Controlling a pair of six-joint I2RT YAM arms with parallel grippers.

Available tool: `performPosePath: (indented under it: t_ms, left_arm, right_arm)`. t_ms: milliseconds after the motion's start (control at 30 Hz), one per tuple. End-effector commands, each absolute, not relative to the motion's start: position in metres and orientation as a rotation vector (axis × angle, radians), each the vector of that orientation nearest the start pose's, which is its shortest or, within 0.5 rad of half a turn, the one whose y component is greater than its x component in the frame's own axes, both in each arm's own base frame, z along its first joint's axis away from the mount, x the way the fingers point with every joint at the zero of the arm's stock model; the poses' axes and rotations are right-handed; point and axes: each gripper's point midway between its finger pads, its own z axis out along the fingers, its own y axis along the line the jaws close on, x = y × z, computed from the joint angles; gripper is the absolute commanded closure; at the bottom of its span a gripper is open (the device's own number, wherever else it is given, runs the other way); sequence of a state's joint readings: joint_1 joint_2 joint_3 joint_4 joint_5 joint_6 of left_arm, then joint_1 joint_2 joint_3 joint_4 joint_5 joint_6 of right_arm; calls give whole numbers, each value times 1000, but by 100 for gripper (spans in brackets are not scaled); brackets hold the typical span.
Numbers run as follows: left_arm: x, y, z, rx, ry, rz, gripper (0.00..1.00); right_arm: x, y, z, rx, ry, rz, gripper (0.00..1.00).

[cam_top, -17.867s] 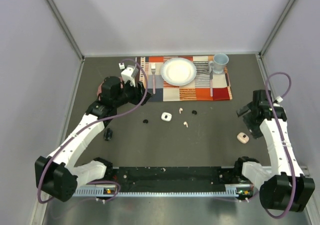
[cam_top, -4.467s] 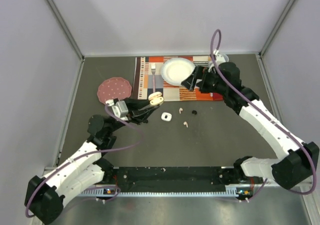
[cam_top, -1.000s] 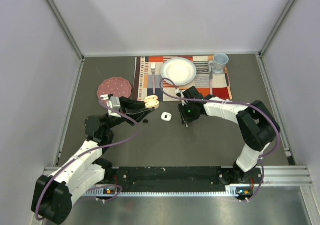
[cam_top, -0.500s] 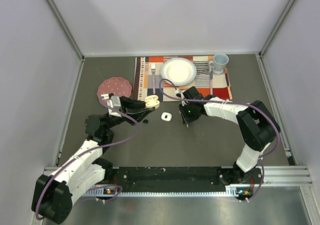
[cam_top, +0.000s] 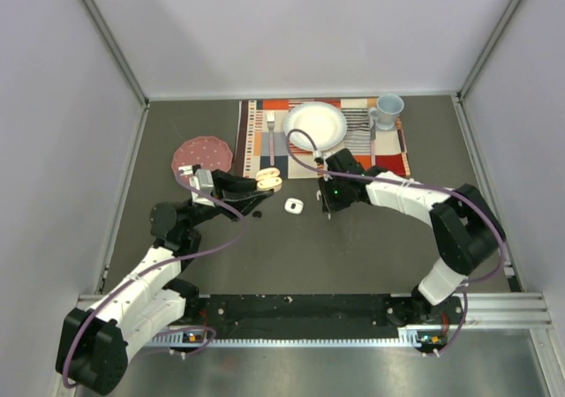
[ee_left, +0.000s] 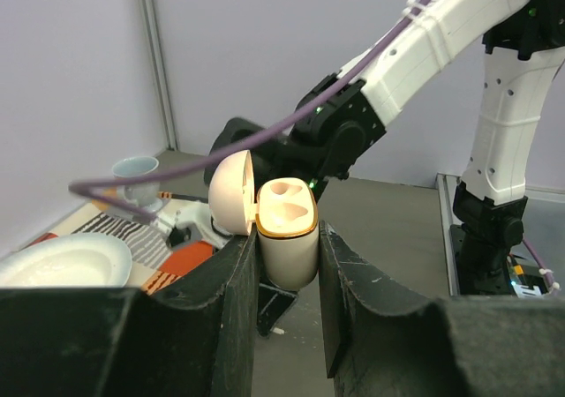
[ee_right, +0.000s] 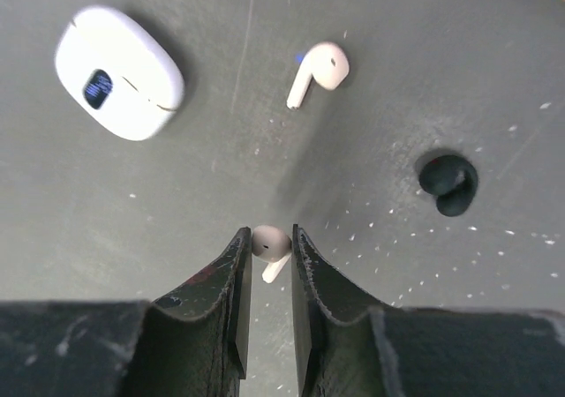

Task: Insert the wireless bluetooth earbuds into the charging case
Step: Pick up the right earbud from the center of the board, then insert the right earbud into the right side groove of the charging case.

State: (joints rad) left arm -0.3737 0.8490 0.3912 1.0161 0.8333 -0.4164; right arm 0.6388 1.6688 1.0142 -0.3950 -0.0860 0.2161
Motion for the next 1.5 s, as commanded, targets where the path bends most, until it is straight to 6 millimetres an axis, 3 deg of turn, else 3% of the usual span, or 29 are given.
performPosePath:
  t_ms: [0, 200, 300, 467, 733, 933, 1100, 1467]
  left_arm:
    - [192, -225, 343, 782, 944, -1068, 100]
    - [194, -222, 344, 760, 945, -1056, 100]
    - [195, -222, 344, 754, 947, -1054, 100]
    - [201, -223, 341, 737, 965, -1056, 100]
    - [204, -229, 334, 743, 985, -1086, 100]
    - [201, -233, 333, 766, 981, -1091, 100]
    - [200, -235, 331, 786, 986, -1090, 100]
    - [198, -235, 333, 794, 982, -1053, 100]
  right_arm:
    - [299, 251, 108, -457, 2396, 487, 88]
    - [308, 251, 168, -341, 2215, 556, 90]
    - [309, 247, 216, -278, 2055, 608, 90]
    - [292, 242, 301, -281, 1740, 640, 90]
    - [250, 263, 380, -394, 1483, 685, 91]
    - [229, 292, 406, -478, 1397, 760, 91]
    - [216, 312, 416, -542, 1361, 809, 91]
    - [199, 335, 415, -639, 1333, 861, 91]
